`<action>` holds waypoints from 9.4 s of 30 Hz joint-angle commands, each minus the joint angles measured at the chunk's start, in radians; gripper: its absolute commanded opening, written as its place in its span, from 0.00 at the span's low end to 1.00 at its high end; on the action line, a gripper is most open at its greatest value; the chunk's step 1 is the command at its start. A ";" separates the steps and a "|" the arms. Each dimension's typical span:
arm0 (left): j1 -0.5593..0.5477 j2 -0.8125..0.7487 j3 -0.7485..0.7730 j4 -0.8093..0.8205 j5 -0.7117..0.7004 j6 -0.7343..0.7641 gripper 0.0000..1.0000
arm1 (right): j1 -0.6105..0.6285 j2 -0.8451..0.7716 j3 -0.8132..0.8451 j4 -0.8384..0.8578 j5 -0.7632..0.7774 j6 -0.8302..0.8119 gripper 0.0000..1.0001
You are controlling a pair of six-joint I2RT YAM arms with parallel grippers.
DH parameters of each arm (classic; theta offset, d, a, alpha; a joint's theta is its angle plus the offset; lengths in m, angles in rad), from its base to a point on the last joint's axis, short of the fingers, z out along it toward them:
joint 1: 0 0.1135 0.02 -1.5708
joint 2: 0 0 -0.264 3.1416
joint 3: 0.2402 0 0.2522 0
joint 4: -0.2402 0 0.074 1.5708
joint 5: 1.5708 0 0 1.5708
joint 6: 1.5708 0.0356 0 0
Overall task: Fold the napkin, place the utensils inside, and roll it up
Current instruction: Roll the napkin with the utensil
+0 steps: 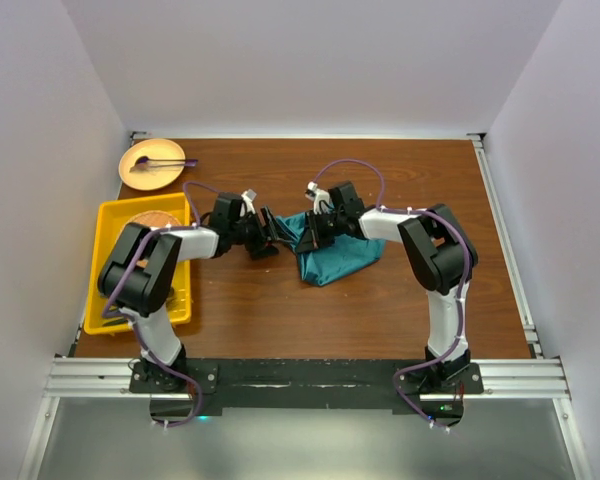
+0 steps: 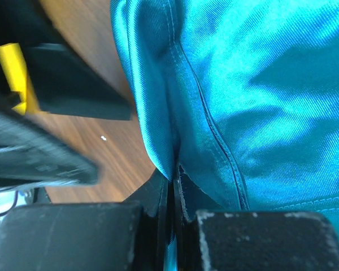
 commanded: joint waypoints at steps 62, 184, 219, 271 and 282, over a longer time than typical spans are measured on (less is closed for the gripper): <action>-0.055 -0.152 -0.007 -0.233 -0.386 0.040 0.74 | 0.070 -0.099 0.105 -0.341 0.252 -0.218 0.47; -0.028 -0.064 -0.045 0.073 -0.024 -0.170 0.59 | -0.042 -0.098 0.038 -0.122 -0.060 -0.004 0.00; -0.107 0.205 0.205 0.095 -0.033 -0.159 0.21 | -0.134 0.042 0.010 -0.128 -0.094 -0.114 0.00; -0.115 0.380 0.222 -0.079 -0.137 -0.118 0.00 | 0.035 -0.228 0.000 -0.534 0.429 -0.189 0.22; -0.115 0.383 0.231 -0.089 -0.128 -0.107 0.00 | 0.048 -0.231 -0.049 -0.508 0.570 -0.166 0.22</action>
